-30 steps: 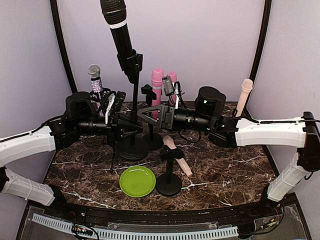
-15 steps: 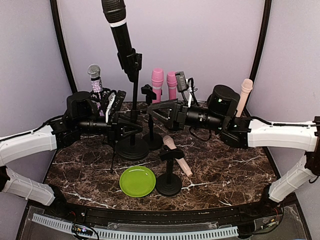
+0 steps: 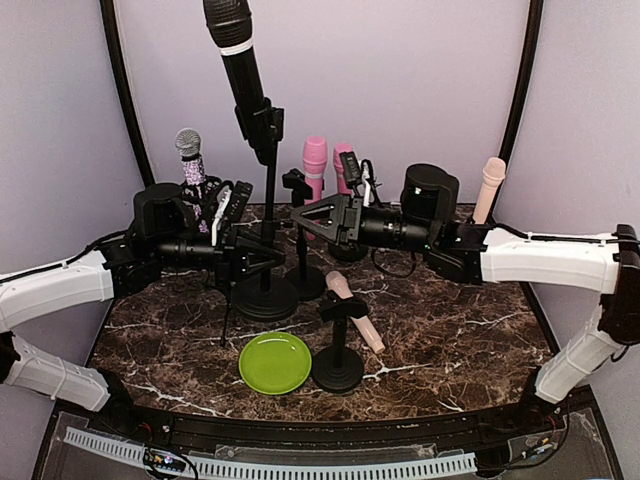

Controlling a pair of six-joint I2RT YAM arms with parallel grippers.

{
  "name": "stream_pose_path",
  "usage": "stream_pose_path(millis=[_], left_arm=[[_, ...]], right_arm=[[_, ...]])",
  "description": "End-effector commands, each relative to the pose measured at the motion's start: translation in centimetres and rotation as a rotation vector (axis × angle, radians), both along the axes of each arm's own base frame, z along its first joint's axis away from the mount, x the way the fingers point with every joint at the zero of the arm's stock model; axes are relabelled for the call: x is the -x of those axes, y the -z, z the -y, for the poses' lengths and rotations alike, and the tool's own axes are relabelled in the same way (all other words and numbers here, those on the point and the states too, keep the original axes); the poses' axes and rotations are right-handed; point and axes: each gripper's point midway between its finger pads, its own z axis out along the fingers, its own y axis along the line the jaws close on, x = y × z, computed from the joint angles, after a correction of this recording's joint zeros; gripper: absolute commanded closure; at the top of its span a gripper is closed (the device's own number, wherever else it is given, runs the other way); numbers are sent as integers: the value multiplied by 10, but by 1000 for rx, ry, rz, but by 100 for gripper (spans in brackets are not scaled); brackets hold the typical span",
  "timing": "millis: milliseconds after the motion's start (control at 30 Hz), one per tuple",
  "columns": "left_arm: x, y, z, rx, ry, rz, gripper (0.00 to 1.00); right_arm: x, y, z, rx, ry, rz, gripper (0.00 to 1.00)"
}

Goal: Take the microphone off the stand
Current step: Unscrew the knob on the stand of the microphone stand.

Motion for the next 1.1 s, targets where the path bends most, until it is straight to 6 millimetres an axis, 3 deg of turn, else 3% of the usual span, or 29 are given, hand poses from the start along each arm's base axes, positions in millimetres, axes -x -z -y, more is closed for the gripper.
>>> stream_pose_path(millis=[0, 233, 467, 800, 1067], left_arm=[[3, -46, -3, 101, 10, 126, 100], [3, -47, -3, 101, 8, 128, 100], [3, -47, -4, 101, 8, 133, 100], [3, -47, -4, 99, 8, 134, 100], [8, -50, -3, 109, 30, 128, 100]], right_arm=[[11, -8, -11, -29, -70, -49, 50], [14, -14, -20, -61, -114, -54, 55], [17, -10, -26, -59, -139, -76, 54], [20, -14, -22, -78, -143, -38, 69], [36, -28, -10, -109, -178, 132, 85]])
